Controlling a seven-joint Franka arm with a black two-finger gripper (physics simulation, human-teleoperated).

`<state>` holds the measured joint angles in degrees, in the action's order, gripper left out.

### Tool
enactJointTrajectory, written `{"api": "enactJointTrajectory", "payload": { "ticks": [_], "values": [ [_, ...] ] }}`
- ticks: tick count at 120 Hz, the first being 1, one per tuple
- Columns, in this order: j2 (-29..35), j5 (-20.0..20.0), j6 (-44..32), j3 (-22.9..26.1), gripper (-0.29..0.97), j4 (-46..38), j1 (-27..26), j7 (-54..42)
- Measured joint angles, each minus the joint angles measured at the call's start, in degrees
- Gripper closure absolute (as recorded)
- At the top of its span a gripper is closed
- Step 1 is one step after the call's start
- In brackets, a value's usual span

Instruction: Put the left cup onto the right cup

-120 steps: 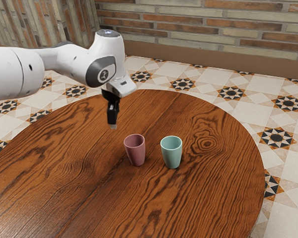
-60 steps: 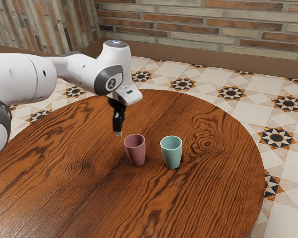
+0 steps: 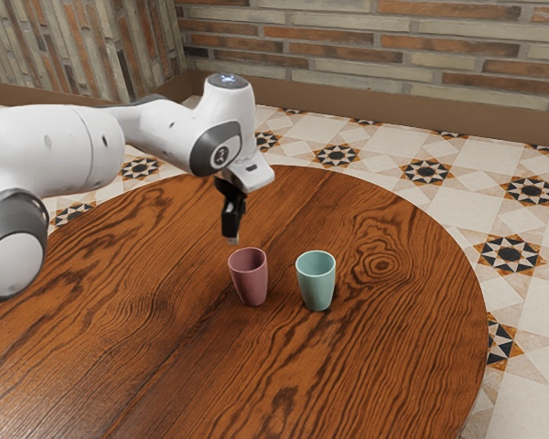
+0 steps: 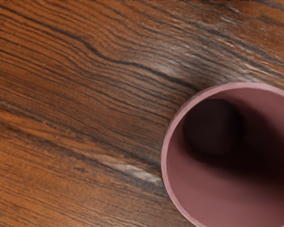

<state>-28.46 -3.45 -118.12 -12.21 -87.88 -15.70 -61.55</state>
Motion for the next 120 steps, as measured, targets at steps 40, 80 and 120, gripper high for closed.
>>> {"api": "enactJointTrajectory", "payload": {
  "ticks": [40, 80, 120],
  "values": [
    [-2.56, 0.32, -0.82, 0.09, 0.0, 1.78, -0.41, -1.05],
    [-4.2, 0.81, -1.63, 0.15, 0.0, 2.81, -0.97, -1.67],
    [-7.73, 1.8, -2.08, 0.18, 0.0, 5.55, -0.91, -2.42]
  ]
}}
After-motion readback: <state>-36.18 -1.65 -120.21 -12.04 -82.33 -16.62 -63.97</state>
